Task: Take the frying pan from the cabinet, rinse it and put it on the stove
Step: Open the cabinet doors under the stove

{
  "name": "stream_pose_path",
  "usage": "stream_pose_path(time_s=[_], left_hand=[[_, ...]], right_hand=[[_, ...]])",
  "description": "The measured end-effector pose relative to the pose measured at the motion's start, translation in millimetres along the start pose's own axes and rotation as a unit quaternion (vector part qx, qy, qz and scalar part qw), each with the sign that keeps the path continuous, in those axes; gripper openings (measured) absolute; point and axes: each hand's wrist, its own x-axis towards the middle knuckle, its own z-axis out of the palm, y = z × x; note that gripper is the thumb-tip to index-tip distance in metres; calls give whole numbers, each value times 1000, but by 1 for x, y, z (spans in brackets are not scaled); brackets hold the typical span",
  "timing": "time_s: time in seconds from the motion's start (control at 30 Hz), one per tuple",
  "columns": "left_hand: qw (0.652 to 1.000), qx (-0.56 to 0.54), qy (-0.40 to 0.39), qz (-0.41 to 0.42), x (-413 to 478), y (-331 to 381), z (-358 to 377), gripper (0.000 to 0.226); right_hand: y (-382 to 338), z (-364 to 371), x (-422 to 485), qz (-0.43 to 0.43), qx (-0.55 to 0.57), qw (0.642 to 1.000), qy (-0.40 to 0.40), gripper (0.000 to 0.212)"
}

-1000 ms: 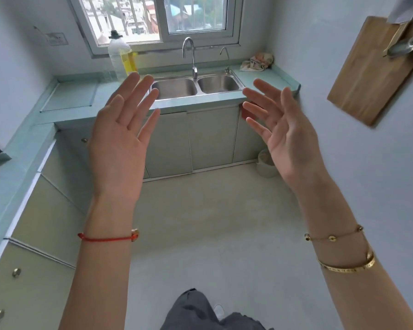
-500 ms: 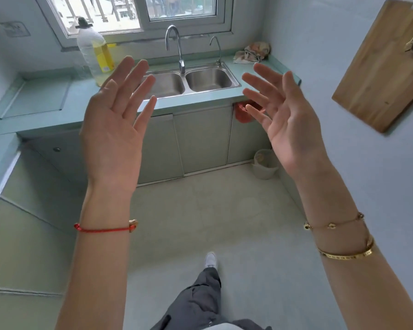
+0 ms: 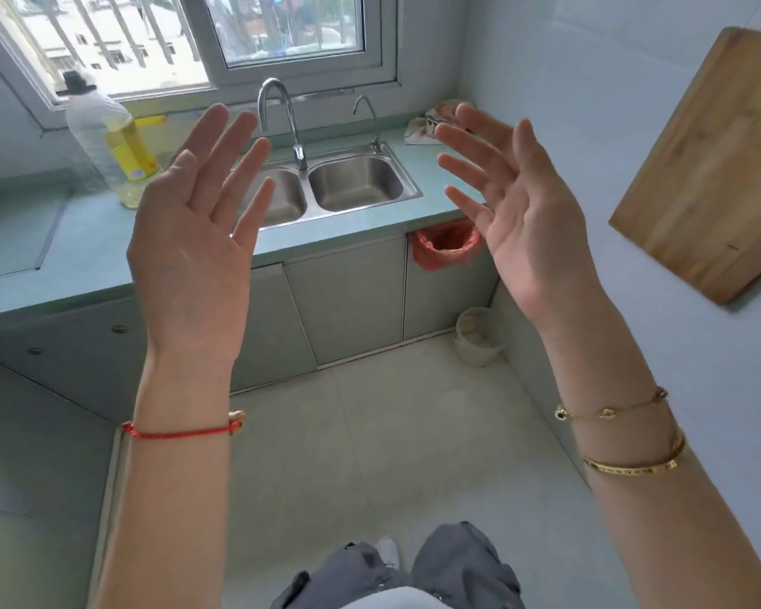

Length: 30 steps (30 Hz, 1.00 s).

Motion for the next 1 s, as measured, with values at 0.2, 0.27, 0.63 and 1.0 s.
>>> stream_pose_path(time_s=[0.2, 0.27, 0.63, 1.0], left_hand=[[1000, 8, 11, 10, 48, -33, 18, 50], [999, 8, 27, 17, 61, -46, 26, 51], [991, 8, 120, 58, 109, -122, 116, 48], [963, 46, 241, 115, 117, -157, 151, 48]], right_hand=[[14, -35, 64, 8, 14, 1000, -20, 46], [18, -49, 85, 13, 16, 999, -32, 47], [16, -138, 191, 54, 16, 990, -130, 45], [42, -160, 257, 104, 58, 962, -245, 48]])
